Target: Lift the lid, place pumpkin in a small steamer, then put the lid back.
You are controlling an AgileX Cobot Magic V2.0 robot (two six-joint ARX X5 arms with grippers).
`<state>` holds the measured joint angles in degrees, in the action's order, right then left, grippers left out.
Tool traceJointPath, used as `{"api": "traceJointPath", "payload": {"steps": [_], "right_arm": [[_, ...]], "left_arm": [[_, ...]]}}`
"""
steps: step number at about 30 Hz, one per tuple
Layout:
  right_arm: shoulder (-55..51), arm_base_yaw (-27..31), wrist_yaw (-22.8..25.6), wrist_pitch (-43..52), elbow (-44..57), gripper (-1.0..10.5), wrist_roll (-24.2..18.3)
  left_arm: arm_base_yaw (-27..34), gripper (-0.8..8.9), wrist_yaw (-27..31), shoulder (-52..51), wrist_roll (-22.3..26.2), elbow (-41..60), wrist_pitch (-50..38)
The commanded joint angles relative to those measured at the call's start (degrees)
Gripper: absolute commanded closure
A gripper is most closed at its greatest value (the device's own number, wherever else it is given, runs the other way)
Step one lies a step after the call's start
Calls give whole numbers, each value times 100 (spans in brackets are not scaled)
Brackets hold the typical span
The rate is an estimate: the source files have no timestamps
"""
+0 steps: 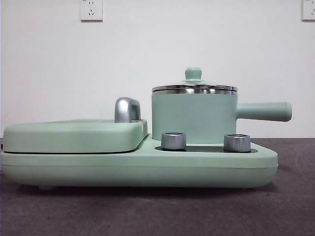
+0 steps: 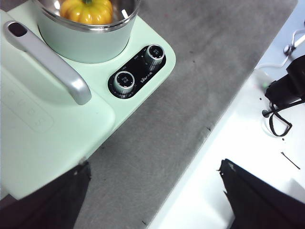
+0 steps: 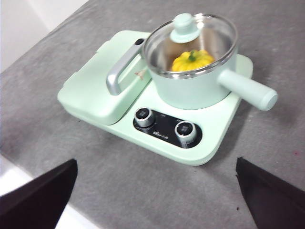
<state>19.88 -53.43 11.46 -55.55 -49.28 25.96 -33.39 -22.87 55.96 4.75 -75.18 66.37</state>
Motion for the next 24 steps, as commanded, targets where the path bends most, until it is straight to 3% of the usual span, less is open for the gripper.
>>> {"api": "traceJointPath", "payload": {"steps": [1, 7, 9, 10, 11, 12, 16, 24], "right_arm": [[9, -61, -129, 17, -28, 370, 17], [9, -61, -315, 20, -28, 370, 15], [9, -59, -317, 20, -28, 387, 13], [9, -61, -337, 20, -28, 510, 17], [9, -61, -413, 20, -28, 751, 11], [9, -61, -422, 20, -28, 956, -13], [9, -61, -426, 22, -28, 904, -85], [9, -61, -396, 20, -28, 904, -90]], "left_arm": [[-33, 384, -26, -573, -190, 535, -391], [-33, 392, -7, -1674, -876, 1674, -1014], [-33, 441, -7, -1902, -1025, 1843, -1040], [-33, 559, -7, -1982, -1045, 1878, -1027], [-33, 746, -7, -2044, -1043, 1886, -1014], [-33, 812, -2, -2090, -1056, 1888, -1023], [-39, 804, -7, -2223, -1359, 1886, -1064], [-37, 805, -7, -2271, -1335, 1886, -1073]]}}
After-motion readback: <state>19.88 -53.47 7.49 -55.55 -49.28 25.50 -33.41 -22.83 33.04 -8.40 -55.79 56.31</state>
